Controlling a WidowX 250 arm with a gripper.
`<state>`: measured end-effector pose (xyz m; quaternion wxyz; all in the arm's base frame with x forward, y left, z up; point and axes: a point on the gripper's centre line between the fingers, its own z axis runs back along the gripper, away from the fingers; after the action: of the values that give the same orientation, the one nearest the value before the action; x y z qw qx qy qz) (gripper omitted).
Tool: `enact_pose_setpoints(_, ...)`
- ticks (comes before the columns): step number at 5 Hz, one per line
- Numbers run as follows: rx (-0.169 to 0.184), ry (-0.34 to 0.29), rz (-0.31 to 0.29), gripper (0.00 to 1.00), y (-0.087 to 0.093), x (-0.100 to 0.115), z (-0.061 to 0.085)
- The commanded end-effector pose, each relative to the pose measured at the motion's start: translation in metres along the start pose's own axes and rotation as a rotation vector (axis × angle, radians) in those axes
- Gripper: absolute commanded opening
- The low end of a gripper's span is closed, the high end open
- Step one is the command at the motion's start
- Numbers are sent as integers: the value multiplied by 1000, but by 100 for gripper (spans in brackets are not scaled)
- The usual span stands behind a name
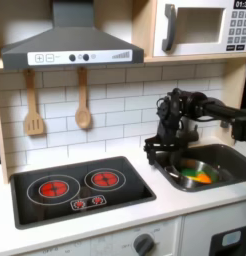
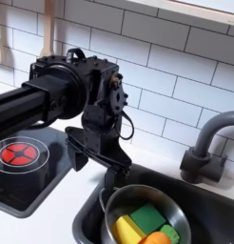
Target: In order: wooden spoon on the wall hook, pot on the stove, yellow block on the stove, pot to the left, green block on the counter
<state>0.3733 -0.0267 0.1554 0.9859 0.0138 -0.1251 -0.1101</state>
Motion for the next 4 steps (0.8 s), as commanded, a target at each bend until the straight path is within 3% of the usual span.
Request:
enact_pose_setpoints(1,3,38,-14,100,-1,-6,-12)
enact_pose_setpoints(2,-17,38,-19,100,-4,-11,-12)
enact_pose_setpoints(4,-75,84,-87,100,-35,-15,-19)
